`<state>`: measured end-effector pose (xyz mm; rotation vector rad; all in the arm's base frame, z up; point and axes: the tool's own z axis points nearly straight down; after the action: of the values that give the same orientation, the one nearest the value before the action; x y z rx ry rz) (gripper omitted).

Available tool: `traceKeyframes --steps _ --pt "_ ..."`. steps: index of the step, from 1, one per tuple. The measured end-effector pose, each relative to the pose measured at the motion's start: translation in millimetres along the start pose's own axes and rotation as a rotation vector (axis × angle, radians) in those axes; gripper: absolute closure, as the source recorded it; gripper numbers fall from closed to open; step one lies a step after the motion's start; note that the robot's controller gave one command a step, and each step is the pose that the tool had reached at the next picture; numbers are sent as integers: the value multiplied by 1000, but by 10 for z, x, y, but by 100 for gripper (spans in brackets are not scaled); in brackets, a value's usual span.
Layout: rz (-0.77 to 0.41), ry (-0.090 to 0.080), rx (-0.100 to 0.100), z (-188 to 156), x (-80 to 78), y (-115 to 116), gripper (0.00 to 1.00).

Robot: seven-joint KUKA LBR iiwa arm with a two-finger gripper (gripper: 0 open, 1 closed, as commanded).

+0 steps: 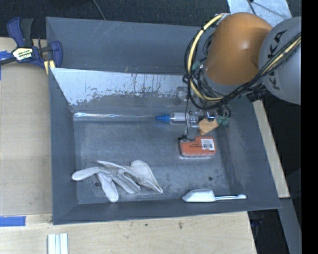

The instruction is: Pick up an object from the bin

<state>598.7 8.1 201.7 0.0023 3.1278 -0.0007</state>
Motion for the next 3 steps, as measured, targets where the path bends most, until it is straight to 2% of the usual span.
traceKeyframes --steps 1,2,3 --pt "-51 12 -5 403 -20 -254 0" --pt "-8 9 5 770 12 -547 0" --pt "-42 12 -5 947 66 -516 0"
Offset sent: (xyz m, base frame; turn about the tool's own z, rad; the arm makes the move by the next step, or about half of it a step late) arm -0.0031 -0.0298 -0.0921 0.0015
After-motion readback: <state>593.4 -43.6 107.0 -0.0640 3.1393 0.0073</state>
